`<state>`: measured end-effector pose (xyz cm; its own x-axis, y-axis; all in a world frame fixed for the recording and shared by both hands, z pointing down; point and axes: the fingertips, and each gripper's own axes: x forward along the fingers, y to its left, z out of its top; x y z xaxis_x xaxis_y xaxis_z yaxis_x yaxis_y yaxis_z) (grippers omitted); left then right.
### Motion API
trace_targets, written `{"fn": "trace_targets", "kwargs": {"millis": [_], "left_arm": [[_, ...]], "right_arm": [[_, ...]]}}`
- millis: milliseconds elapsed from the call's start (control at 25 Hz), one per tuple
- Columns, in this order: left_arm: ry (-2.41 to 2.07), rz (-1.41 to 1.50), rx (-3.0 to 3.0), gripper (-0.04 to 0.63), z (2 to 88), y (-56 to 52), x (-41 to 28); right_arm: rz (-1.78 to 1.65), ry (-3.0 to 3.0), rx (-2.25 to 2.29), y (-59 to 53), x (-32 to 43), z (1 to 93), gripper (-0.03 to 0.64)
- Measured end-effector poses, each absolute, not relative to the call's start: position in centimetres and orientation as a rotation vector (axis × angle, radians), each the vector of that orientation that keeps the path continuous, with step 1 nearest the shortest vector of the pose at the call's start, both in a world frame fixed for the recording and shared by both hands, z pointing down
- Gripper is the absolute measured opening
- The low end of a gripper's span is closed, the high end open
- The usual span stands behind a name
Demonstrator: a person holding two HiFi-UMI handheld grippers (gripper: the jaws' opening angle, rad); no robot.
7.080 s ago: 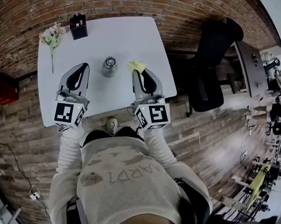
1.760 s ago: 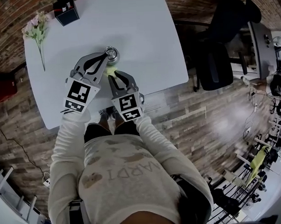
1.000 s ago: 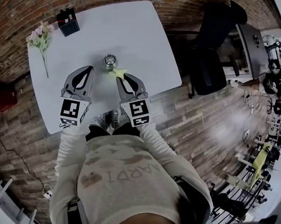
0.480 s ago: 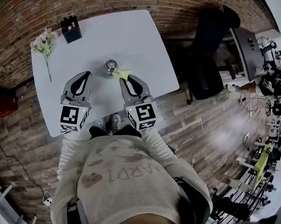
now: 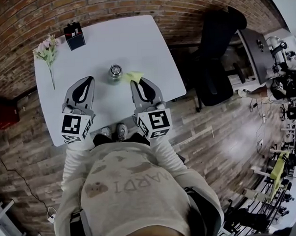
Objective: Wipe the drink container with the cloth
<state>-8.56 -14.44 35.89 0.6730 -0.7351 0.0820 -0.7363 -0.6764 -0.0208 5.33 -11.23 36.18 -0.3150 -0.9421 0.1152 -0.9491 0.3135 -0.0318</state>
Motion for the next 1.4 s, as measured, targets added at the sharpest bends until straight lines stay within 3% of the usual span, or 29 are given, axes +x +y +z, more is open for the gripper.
{"fn": "trace_targets", "kwargs": {"millis": [1400], "left_arm": [[-1.284, -0.029, 2.880, 0.000, 32.4, -13.2, -10.0]], "right_arm": [[0.027, -2.502, 1.931, -9.7, 5.8, 31.4, 0.072]]}}
